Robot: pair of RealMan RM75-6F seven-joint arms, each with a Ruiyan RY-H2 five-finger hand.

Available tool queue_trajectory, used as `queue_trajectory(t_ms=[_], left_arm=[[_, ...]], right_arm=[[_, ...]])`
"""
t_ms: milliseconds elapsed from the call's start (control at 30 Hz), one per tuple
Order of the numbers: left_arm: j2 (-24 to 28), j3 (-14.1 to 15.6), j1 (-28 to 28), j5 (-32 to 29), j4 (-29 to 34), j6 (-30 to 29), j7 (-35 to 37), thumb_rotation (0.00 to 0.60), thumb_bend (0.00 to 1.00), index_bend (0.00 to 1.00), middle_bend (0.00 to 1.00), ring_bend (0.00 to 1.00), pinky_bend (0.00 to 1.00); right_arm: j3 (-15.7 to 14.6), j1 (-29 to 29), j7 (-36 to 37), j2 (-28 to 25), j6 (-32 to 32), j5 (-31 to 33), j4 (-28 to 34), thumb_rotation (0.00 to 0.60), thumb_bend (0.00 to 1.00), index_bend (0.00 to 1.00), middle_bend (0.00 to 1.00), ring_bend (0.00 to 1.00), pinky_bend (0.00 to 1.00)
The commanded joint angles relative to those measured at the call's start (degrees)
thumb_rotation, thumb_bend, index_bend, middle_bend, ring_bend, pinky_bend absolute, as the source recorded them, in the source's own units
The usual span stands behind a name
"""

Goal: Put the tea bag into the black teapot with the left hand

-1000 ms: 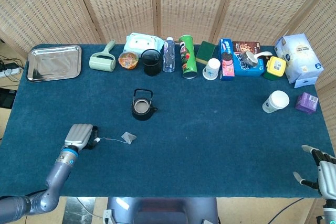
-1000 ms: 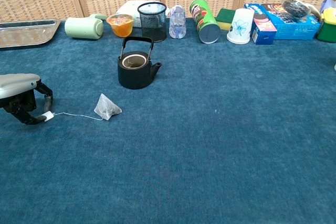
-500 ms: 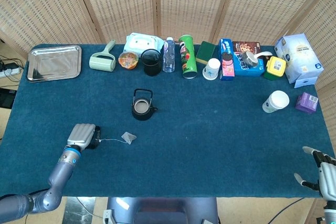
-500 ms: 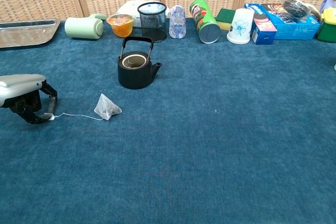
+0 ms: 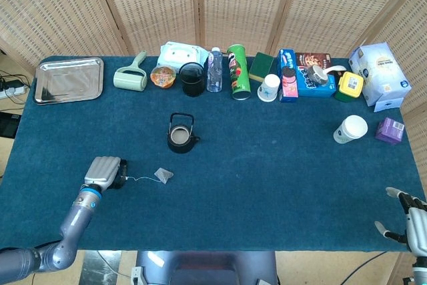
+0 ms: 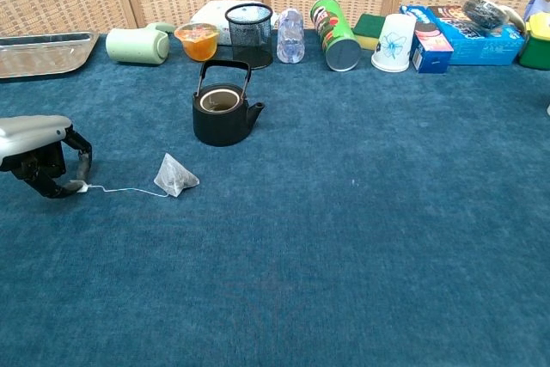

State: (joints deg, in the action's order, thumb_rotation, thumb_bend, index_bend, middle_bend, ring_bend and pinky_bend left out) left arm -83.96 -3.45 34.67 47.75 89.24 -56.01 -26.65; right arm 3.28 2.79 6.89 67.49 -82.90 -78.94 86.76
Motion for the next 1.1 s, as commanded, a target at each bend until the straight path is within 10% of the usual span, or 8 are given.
queue_trajectory(t_ms=[33,1100], left_arm=[[1.1,-0.1,-0.4,1.1,1.3,-1.2,0.4,0.600,0.48,0.61,1.00,1.00,0.94],[13.3,-6.0,2.6,7.1,12.3,-3.8,1.4,0.600,0.48,0.61,1.00,1.00,0.94]], right_arm=[[0.0,-0.1,0.0,-0.1,0.0,-0.2,0.1,0.600,0.24,0.22,0.30,0.27,0.23],[-1.0,-2.2,-1.9,-1.1,-1.0,-6.0,1.8,0.600,0.24,0.22,0.30,0.27,0.23]])
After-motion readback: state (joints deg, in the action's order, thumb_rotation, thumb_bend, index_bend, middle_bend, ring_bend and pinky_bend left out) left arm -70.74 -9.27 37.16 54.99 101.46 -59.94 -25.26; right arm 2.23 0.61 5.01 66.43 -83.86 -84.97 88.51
